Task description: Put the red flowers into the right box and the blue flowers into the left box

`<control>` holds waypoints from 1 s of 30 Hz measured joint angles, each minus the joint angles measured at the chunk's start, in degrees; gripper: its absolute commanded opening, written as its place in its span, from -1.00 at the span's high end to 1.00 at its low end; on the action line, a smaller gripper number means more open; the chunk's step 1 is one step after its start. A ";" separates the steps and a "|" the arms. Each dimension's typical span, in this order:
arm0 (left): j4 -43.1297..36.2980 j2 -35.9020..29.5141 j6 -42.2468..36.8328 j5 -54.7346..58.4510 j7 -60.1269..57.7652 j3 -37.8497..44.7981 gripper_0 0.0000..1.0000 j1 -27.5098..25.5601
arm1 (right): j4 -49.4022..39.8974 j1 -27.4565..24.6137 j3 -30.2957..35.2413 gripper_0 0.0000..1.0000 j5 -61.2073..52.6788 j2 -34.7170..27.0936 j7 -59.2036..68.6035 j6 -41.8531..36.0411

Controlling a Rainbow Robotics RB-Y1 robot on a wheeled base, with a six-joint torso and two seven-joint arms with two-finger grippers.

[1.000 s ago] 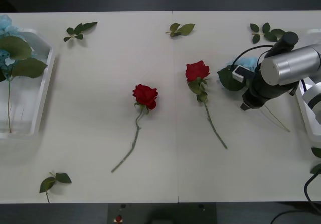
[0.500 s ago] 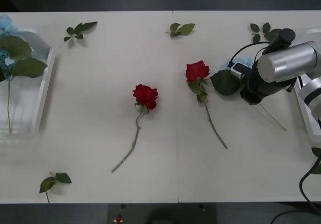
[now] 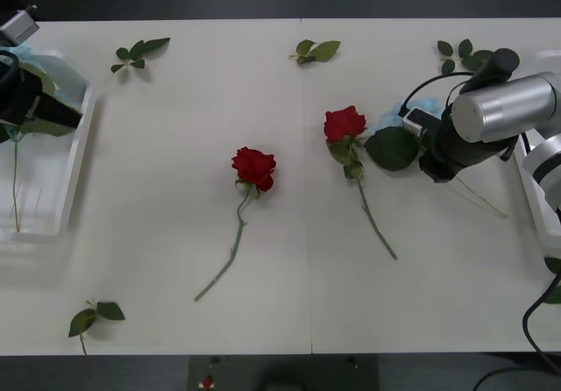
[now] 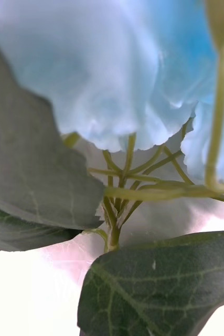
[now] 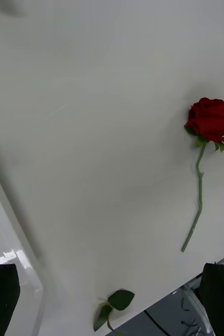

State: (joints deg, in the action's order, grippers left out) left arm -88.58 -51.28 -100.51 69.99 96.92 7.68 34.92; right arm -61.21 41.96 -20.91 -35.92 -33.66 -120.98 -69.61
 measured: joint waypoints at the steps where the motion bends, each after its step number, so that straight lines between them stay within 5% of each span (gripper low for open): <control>1: -1.39 0.89 0.01 -0.34 -0.61 -0.13 -1.00 0.00 | 0.02 0.00 0.75 1.00 -1.42 0.00 -0.01 -0.14; 10: -8.26 8.43 0.07 -1.55 -12.12 -0.20 -1.00 0.00 | 0.10 0.00 12.70 1.00 -27.47 -0.89 -3.46 -3.72; 19: -10.50 9.94 0.75 0.97 -13.06 -2.58 -1.00 0.00 | 0.10 0.01 13.48 1.00 -48.04 -5.49 -3.46 -3.71; 30: -10.49 11.48 2.74 13.64 -13.02 -2.58 -1.00 0.00 | 0.10 0.00 15.18 1.00 -67.85 -3.78 -4.41 0.21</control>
State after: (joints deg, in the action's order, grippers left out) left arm -99.08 -39.80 -97.77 83.63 83.90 5.09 34.91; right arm -61.12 41.96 -5.73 -103.77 -37.44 -125.38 -69.41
